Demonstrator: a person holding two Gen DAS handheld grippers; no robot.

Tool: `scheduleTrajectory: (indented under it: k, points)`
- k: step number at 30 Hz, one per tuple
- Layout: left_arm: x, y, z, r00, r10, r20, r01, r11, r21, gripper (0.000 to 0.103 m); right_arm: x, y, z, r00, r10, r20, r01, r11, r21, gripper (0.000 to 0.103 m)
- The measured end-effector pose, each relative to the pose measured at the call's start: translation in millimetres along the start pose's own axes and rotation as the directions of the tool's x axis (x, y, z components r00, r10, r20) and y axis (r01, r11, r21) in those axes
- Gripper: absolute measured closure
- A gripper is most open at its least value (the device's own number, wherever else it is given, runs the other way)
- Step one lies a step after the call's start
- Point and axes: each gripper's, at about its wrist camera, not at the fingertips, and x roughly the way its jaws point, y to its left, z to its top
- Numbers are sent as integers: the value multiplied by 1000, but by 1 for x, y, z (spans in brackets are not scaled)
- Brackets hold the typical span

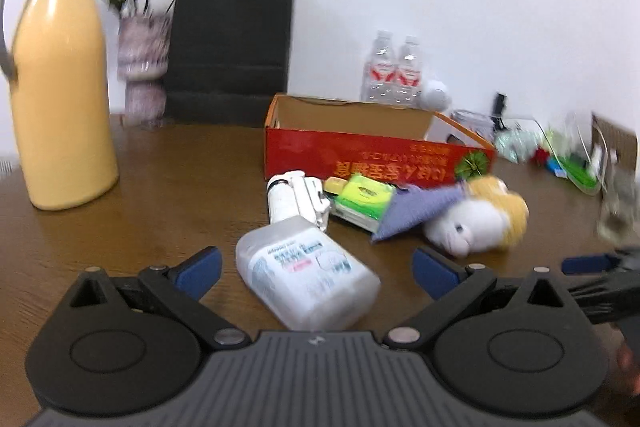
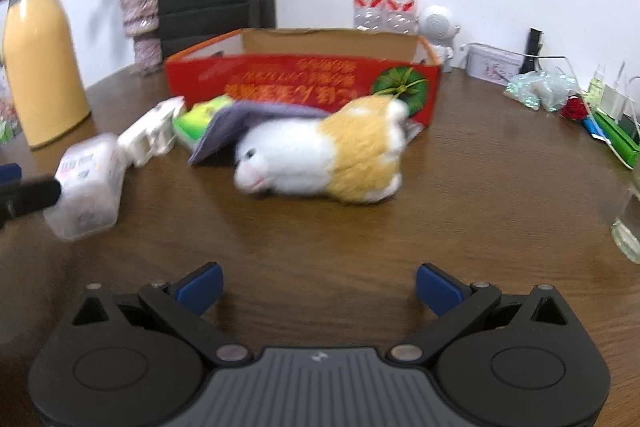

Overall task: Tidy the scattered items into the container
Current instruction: 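Grasp the white cotton-bud container with the left tool while the right tool grasps the plush sheep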

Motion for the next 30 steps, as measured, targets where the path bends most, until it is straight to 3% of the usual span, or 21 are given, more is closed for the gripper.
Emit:
scheduleTrajectory:
  k: [2,4,8,11,12,13,16,19,22,23,24,25,27,28,30]
  points:
    - [23,0,6,997,37,-69,-40,998,-47,0,-7,-11,12,995,63,71,-67,997,47,0]
    - [36,-5,7,993,96,-72,-99,994,-38,0,-5,-18,25,989,105,102,-112,991,67,0]
    - [31,-2,-1,986,166,-2,-165,983,81,0,13,-27,55,993,45,112,-50,998,45,1]
    - [19,19,-3,975,222,-9,-222,974,38,0,37,-43,75,993,65,98,-74,993,93,7]
    - [14,24,-4,974,225,2,-225,974,14,0,46,-46,78,996,56,73,-64,992,110,13]
    - [10,26,-3,979,203,16,-203,979,4,0,53,-48,78,999,36,41,-40,992,116,20]
    - [18,20,0,990,138,7,-139,989,55,0,51,-56,72,999,26,48,-32,991,126,21]
    - [29,13,2,993,119,-29,-116,990,75,0,34,-57,66,994,-73,79,63,989,131,20]
    - [32,8,1,996,82,-37,-79,994,79,7,24,-52,61,995,-2,99,-8,994,105,19]
    - [32,7,0,996,79,-45,-75,994,79,18,27,-52,60,995,38,91,-47,994,94,19]
    - [32,6,-1,995,81,-54,-76,994,77,31,33,-52,58,996,56,76,-63,993,97,24]
    - [30,5,-2,995,80,-65,-75,994,73,37,38,-51,56,997,55,49,-60,992,110,35]
    - [28,5,-4,995,67,-70,-63,996,55,37,31,-47,50,997,66,40,-70,990,120,42]
    - [27,5,-5,996,63,-68,-60,997,49,37,22,-43,46,997,56,56,-61,995,81,56]
    - [25,3,-6,996,58,-72,-55,997,53,37,11,-35,39,998,-24,65,25,1000,-14,66]
